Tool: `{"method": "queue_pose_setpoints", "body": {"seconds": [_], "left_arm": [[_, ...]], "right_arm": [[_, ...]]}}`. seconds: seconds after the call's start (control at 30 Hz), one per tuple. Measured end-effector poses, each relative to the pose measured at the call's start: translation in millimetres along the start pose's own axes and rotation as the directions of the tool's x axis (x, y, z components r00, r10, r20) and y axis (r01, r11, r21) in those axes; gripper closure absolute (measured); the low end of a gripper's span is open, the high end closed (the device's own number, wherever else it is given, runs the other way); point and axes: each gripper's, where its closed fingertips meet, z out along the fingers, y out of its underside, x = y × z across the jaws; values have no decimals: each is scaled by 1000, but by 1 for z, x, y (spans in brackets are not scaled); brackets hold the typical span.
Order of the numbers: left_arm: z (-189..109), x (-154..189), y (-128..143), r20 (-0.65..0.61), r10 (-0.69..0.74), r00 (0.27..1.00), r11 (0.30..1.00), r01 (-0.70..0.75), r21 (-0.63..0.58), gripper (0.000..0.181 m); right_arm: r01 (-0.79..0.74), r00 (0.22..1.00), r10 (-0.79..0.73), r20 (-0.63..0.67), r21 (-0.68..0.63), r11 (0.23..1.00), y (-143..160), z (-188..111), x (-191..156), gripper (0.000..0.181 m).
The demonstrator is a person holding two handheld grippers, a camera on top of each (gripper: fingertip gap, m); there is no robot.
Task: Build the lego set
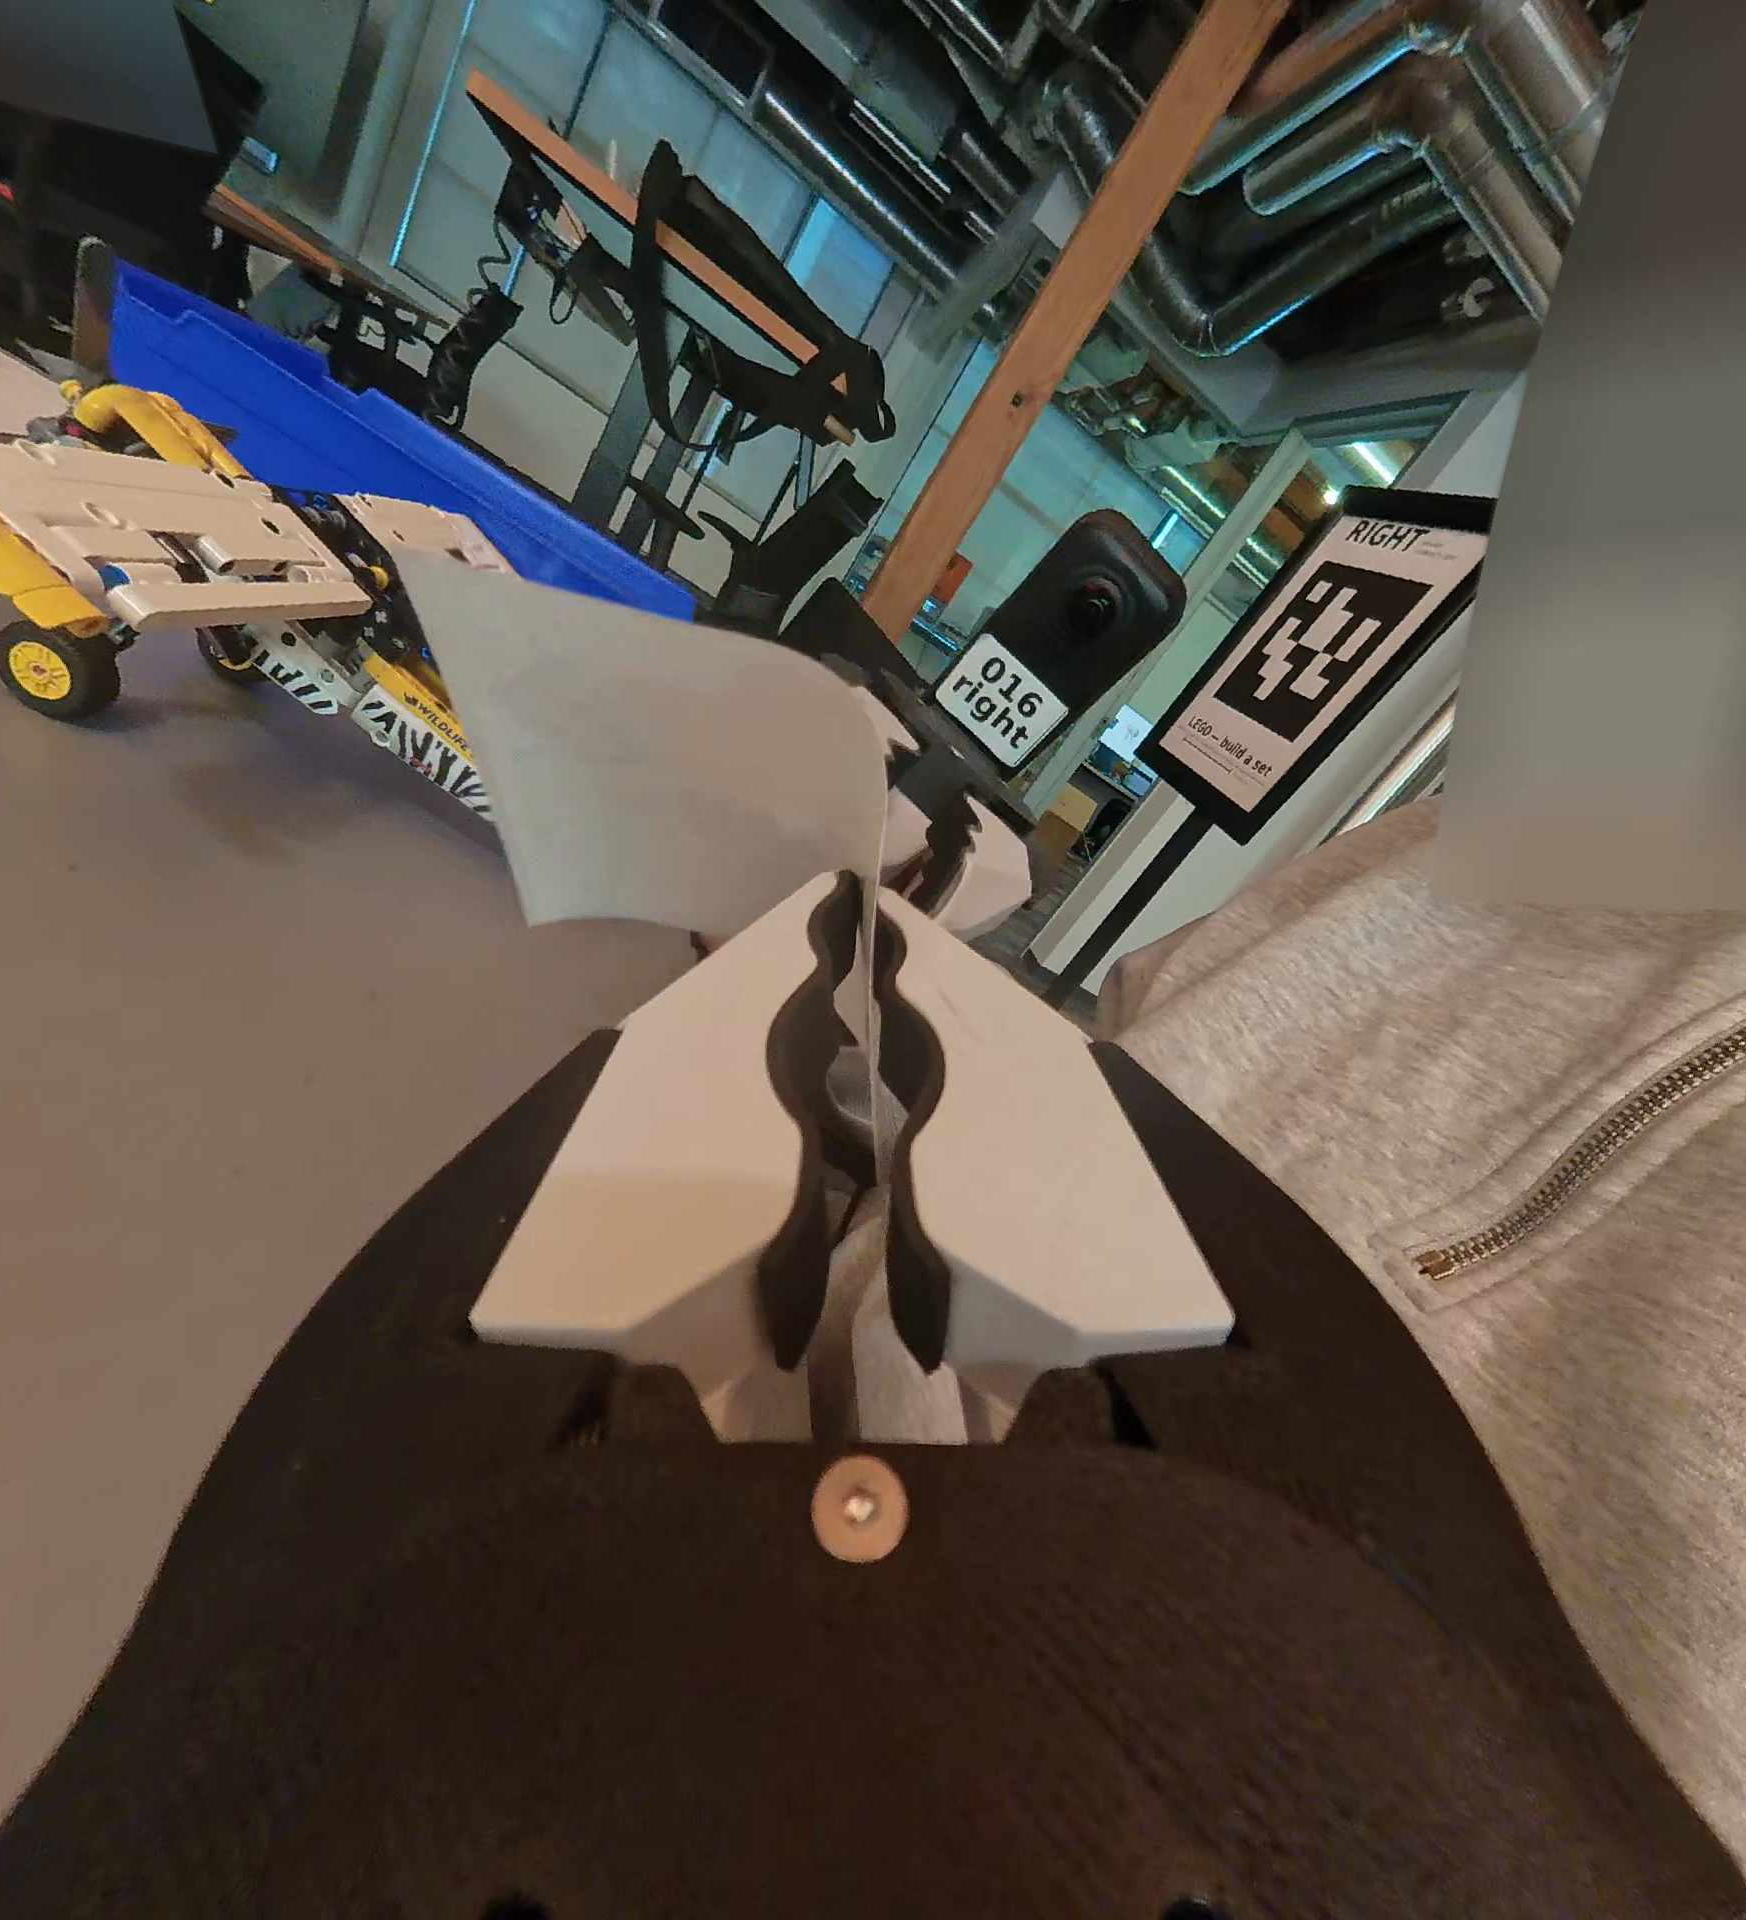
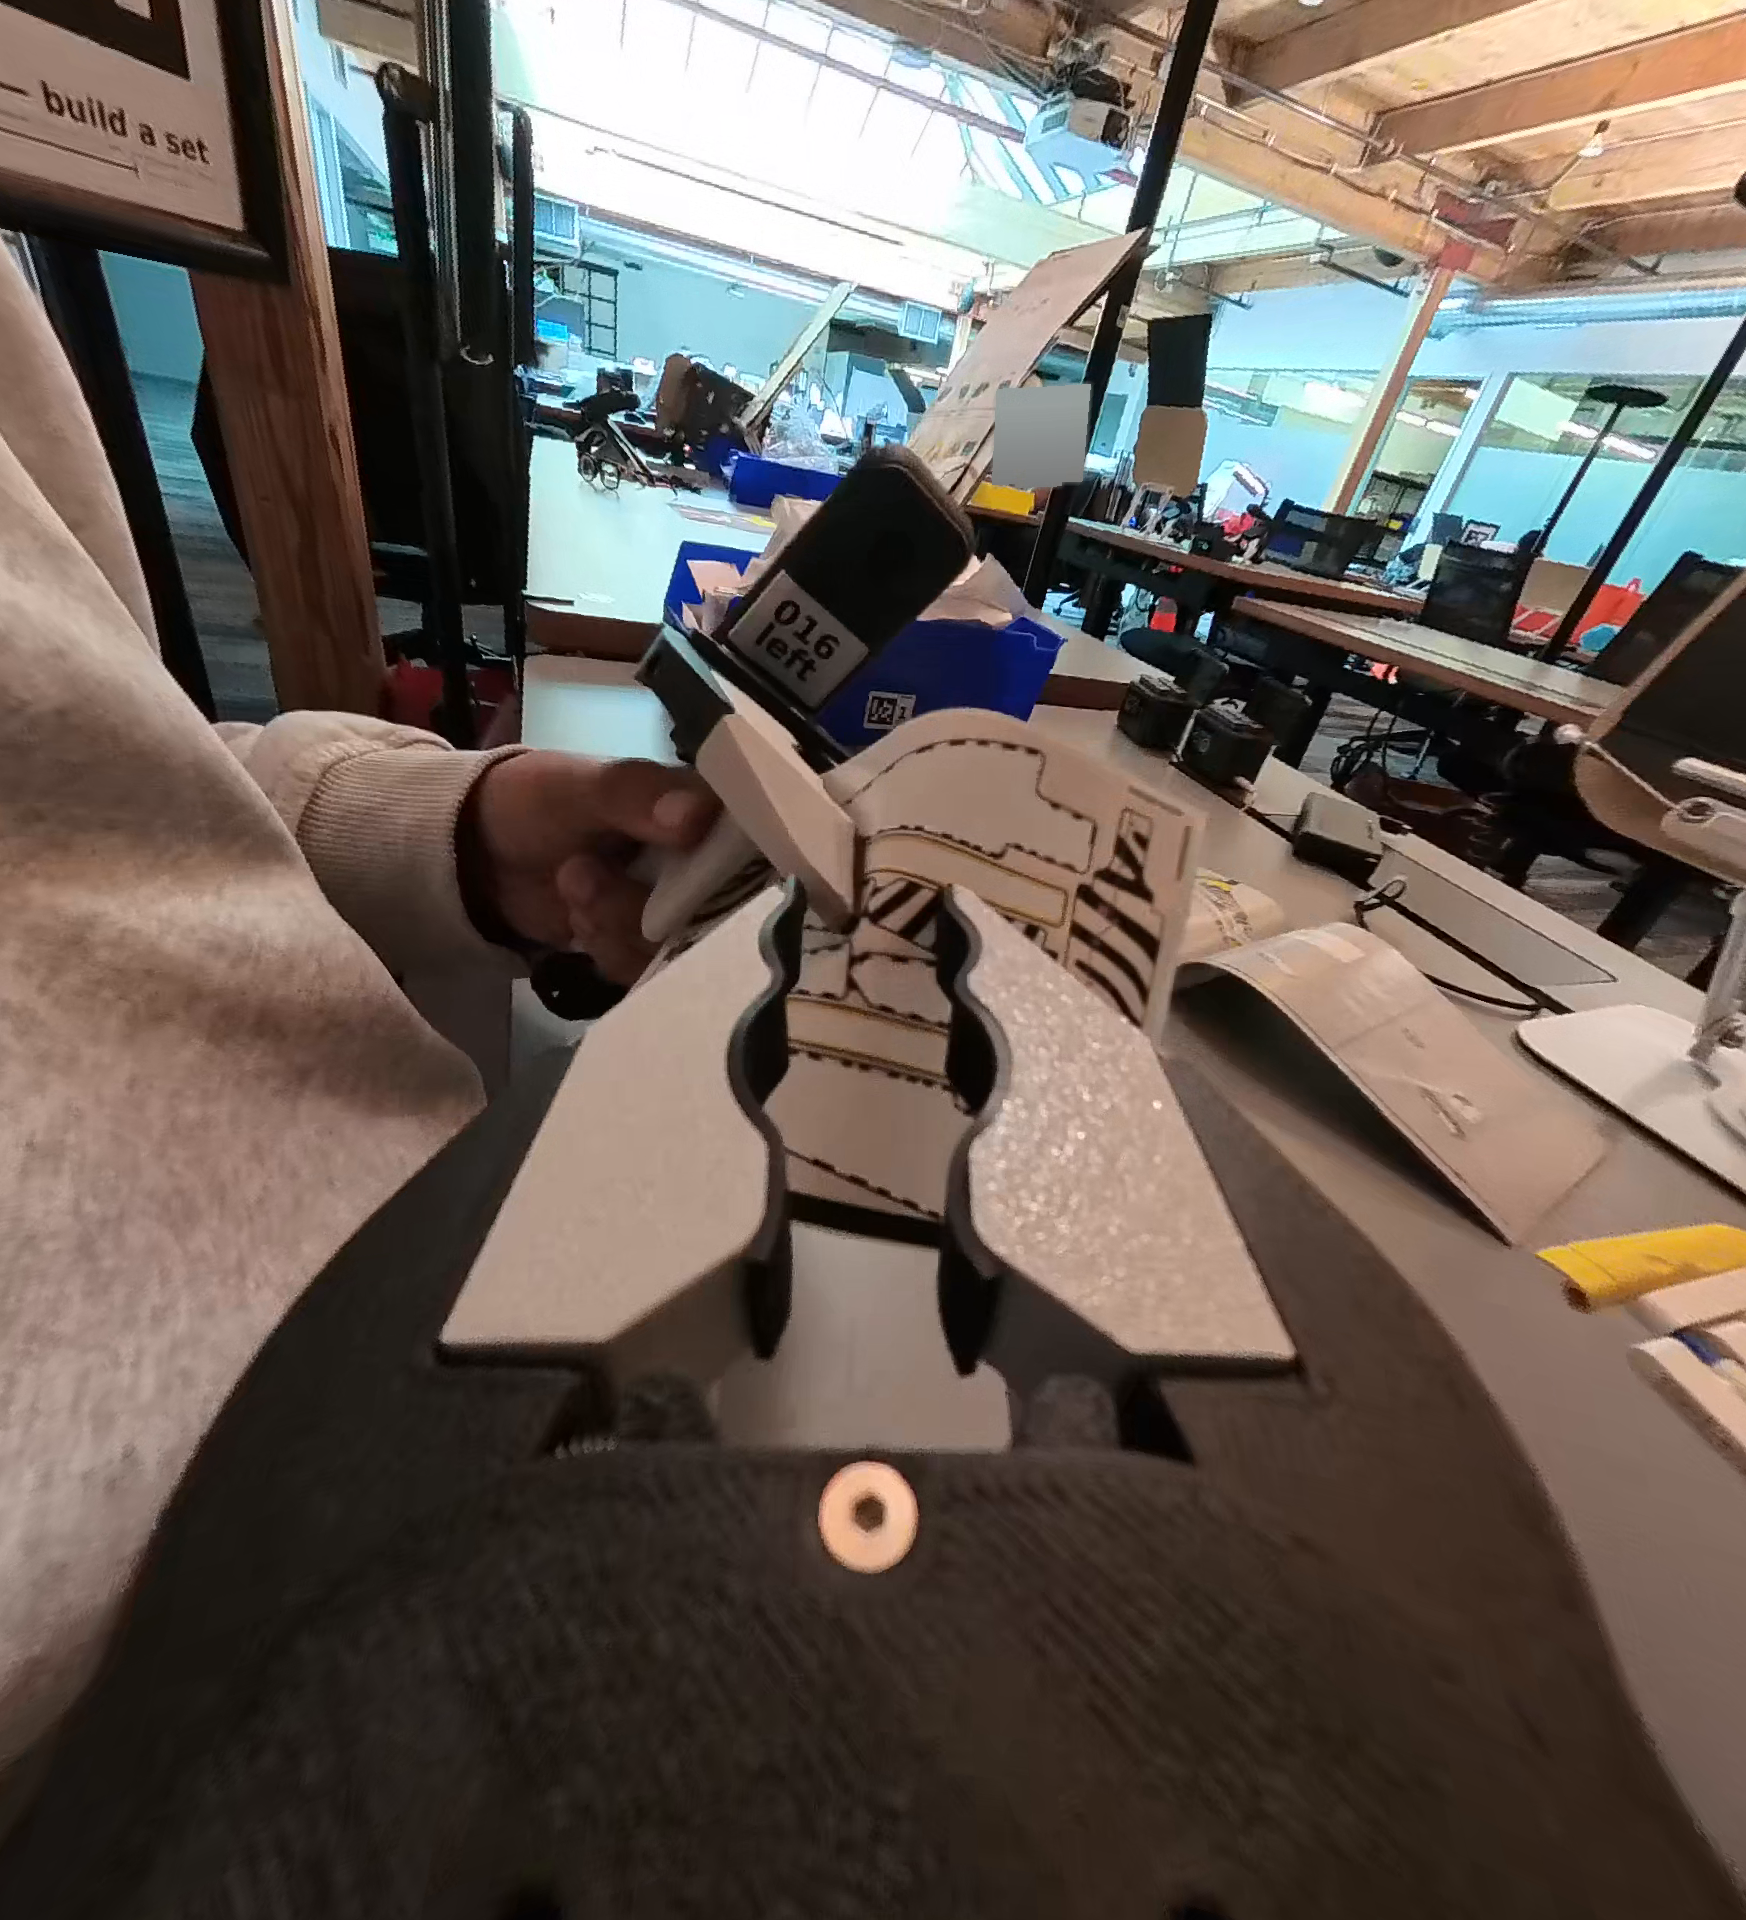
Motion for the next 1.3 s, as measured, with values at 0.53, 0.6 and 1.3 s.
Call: {"method": "queue_pose_setpoints", "body": {"seconds": [0.53, 0.6, 1.3], "left_arm": [[1, 10, 6, -69, 7, 998, 999, -9, -32, 181], [1, 11, 6, -78, 3, 997, 999, -6, -34, 181], [2, 16, 9, -189, -117, 975, 993, 114, -25, 181]], "right_arm": [[-126, 982, 119, 144, 36, 991, -2, -4, -12, 170], [-152, 975, 143, 168, 43, 987, -3, -5, -13, 170], [-225, 951, 204, 233, 66, 972, -7, -13, -14, 181]]}}
